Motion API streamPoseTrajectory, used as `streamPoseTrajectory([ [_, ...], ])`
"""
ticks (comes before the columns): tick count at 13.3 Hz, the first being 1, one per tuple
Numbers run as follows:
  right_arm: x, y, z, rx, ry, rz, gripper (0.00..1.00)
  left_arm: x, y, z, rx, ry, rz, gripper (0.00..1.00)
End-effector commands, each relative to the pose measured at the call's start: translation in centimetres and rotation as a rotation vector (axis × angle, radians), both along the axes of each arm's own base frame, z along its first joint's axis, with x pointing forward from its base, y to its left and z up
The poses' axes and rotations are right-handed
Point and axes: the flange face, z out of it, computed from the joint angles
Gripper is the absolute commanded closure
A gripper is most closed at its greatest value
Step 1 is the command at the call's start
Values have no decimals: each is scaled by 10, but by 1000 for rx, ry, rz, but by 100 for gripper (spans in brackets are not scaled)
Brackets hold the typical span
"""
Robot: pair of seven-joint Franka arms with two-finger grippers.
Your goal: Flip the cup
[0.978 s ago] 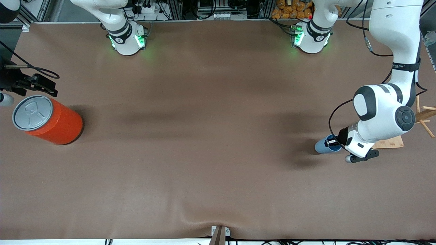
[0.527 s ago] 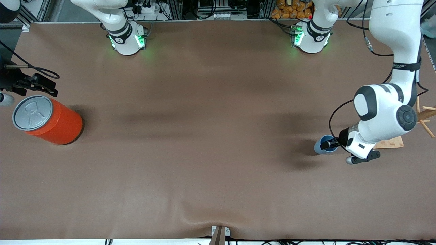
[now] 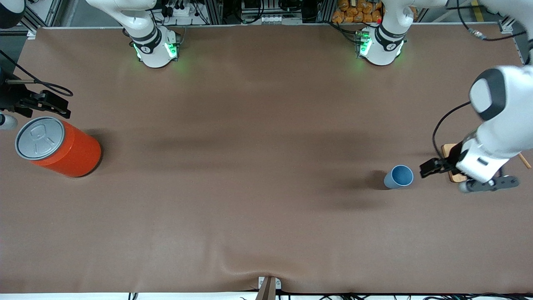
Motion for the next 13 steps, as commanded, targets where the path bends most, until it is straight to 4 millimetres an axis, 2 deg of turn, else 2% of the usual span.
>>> streamPoseTrajectory([
  [1,0,1,3,-8,1,5,0,-26,10,63,58,7,-5,0],
  [3,0,1,3,-8,1,5,0,-42,15,111,132,18,-26,0],
  [5,0,1,3,-8,1,5,0,-56,9,129,120,65,-34,0],
  [7,0,2,3,-8,0,6,0,-78,9,162,108,26,-39,0],
  [8,0,2,3,-8,0,6,0,-81,1,165,106,22,-50,0],
  [10,0,2,3,-6,0,5,0,-88,-1,177,98,1,-61,0],
  [12,0,2,3,-6,0,5,0,-89,-15,177,89,2,-83,0],
  [13,0,1,3,-6,0,3,0,-89,-9,177,90,6,-74,0],
])
